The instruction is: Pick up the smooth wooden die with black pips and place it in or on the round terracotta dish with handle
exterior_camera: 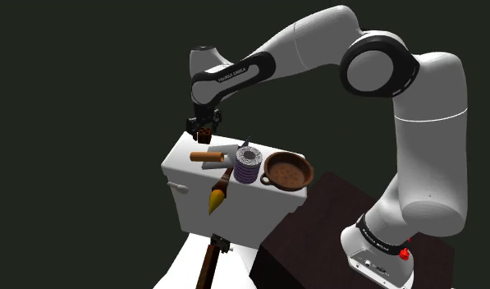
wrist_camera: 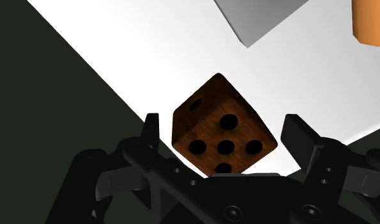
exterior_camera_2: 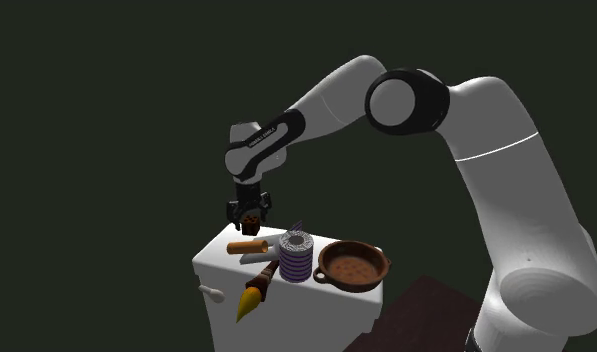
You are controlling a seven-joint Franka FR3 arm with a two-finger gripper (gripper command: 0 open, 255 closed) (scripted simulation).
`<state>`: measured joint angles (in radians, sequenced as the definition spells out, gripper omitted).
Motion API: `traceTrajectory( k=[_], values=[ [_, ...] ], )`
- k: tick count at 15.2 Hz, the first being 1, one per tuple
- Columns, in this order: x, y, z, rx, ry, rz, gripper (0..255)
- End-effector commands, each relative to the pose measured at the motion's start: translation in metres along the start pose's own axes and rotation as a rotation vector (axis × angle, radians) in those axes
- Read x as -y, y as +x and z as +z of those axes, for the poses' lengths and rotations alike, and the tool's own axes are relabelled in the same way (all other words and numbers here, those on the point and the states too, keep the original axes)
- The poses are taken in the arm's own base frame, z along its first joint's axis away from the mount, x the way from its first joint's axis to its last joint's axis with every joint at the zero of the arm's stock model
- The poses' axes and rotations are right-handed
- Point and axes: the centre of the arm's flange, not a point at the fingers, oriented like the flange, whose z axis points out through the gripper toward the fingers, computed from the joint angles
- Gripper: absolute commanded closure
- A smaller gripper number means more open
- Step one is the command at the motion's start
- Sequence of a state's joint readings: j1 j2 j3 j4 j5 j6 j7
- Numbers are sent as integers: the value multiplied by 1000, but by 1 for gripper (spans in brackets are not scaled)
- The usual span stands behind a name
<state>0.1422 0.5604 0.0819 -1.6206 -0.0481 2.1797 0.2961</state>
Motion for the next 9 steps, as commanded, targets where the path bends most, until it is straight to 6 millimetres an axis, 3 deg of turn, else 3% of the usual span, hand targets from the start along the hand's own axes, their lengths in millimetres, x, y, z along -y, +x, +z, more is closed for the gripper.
traceTrajectory(
  k=[1,8,9],
  values=[
    [-1,0,7,0,0,0,0],
    [-1,0,7,0,0,0,0],
    [-1,0,7,0,0,0,255]
  ],
)
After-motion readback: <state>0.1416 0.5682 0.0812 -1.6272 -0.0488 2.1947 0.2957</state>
